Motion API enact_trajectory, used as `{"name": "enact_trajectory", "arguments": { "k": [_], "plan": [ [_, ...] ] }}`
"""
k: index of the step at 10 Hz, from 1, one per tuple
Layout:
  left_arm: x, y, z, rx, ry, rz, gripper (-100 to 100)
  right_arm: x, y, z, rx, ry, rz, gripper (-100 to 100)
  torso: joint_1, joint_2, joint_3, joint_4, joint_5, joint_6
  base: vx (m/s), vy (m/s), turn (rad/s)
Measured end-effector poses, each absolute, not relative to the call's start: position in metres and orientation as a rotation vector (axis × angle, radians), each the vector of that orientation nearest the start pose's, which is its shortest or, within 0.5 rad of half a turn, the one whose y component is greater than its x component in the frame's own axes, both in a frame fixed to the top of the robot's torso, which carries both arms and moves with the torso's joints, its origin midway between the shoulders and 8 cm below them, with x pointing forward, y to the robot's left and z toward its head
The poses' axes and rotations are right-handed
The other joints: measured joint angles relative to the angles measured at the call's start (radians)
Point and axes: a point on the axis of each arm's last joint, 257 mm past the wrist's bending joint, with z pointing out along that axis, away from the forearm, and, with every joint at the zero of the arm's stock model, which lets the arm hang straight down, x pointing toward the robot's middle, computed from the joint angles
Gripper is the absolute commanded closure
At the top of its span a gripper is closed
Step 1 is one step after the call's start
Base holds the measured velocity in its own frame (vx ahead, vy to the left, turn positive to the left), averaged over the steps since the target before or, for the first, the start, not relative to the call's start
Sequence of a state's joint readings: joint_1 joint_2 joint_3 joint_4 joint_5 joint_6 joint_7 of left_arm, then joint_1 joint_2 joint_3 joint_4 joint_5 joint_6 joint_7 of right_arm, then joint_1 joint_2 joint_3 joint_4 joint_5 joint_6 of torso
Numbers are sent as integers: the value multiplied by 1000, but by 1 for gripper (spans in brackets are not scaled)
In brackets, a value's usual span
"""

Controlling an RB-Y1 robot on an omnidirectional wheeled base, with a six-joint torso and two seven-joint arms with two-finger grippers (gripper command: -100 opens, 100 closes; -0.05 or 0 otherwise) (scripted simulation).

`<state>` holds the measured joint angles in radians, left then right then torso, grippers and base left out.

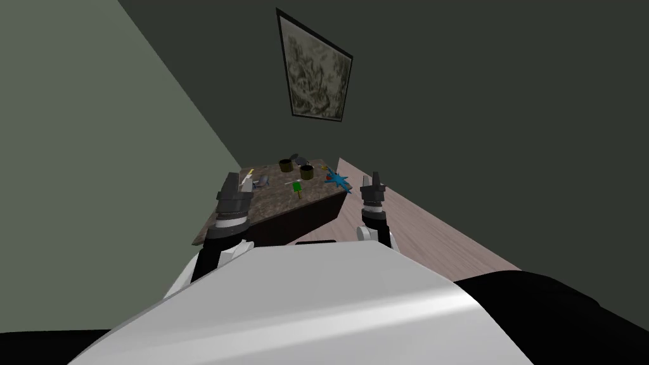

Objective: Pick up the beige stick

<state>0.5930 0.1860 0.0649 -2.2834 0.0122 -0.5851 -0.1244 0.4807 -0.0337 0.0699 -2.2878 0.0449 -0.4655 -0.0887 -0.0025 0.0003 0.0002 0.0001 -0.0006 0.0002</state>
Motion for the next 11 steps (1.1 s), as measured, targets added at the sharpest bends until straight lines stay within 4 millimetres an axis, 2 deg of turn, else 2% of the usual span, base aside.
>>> {"name": "enact_trajectory", "arguments": {
  "k": [5,6,8,9,11],
  "plan": [
    [323,299,-37,-476,978,-1060,-100,353,-246,26,658,655,1431,0,1,0,0,0,0,0,8,-35,-116],
    [321,304,-55,-486,1031,-1041,-100,353,-246,26,658,655,1431,0,1,0,0,0,0,0,5,-32,-58],
    [320,315,-70,-494,1109,-1014,-100,353,-246,26,658,655,1431,0,0,-1,-1,0,0,0,24,-57,-185],
    [317,325,-90,-516,1176,-987,-100,353,-246,26,658,655,1431,0,-1,-1,-1,0,0,0,18,-47,-67],
    [312,332,-117,-527,1271,-954,-100,353,-246,26,658,655,1431,0,-1,-1,0,0,0,0,11,-49,-103]
  ]
}}
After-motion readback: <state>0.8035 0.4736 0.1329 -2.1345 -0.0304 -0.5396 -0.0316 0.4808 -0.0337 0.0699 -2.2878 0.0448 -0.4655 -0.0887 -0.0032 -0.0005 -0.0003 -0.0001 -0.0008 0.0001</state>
